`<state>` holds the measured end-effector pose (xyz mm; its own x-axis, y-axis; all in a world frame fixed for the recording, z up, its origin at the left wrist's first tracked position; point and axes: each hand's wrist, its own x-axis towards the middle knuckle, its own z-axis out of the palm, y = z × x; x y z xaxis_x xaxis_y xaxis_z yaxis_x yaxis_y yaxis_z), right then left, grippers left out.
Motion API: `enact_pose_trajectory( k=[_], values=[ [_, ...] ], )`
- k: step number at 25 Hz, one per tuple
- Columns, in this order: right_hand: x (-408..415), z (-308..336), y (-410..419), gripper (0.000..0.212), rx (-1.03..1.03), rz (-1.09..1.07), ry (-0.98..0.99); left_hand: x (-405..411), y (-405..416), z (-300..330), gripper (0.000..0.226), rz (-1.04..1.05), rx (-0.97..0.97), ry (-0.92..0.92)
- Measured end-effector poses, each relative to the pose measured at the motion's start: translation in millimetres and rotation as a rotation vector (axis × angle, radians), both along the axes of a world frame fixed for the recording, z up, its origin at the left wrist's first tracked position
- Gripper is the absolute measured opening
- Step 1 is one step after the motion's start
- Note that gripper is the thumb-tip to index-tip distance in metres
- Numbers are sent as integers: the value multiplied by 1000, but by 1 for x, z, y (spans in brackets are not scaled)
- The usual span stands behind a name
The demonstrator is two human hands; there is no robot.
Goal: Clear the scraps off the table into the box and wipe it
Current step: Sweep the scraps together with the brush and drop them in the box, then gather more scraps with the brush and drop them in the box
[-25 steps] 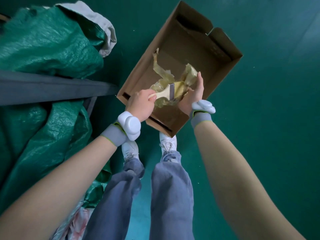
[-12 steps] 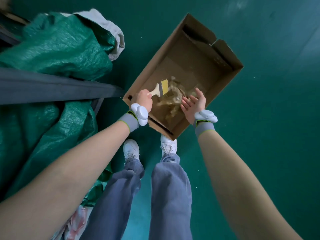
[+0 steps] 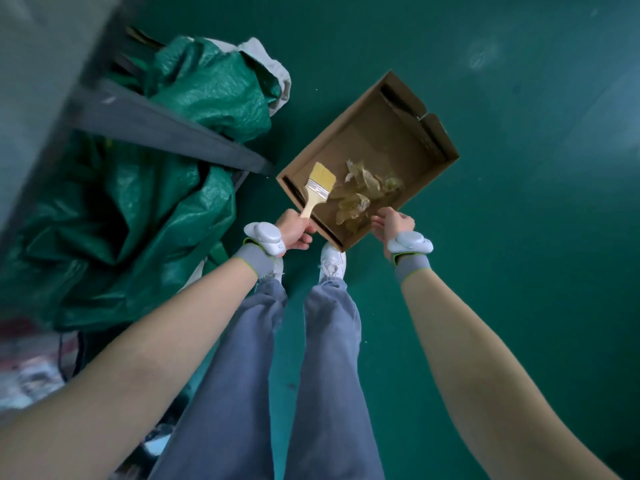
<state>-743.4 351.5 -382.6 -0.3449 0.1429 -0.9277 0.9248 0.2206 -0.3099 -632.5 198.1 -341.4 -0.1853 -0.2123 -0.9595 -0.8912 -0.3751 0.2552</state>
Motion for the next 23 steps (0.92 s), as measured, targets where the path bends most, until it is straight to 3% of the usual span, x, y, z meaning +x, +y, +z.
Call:
enact_pose_trajectory(
  k=[4,7,11,18,23],
  values=[
    [10,87,10,12,113,408,166,30,14,95,30,149,88,104],
    [20,141,10,16,118,565,265,52,21,155,27,251,56,144],
    [33,206,-12,23,58,625,356,78,18,229,14,288,-114,256],
    [71,315,-105,17,-96,941,746,151,-12,337,27,518,-335,509],
    [91,348,-181,13,-238,1149,937,212,-35,368,25,731,-576,463]
  ],
)
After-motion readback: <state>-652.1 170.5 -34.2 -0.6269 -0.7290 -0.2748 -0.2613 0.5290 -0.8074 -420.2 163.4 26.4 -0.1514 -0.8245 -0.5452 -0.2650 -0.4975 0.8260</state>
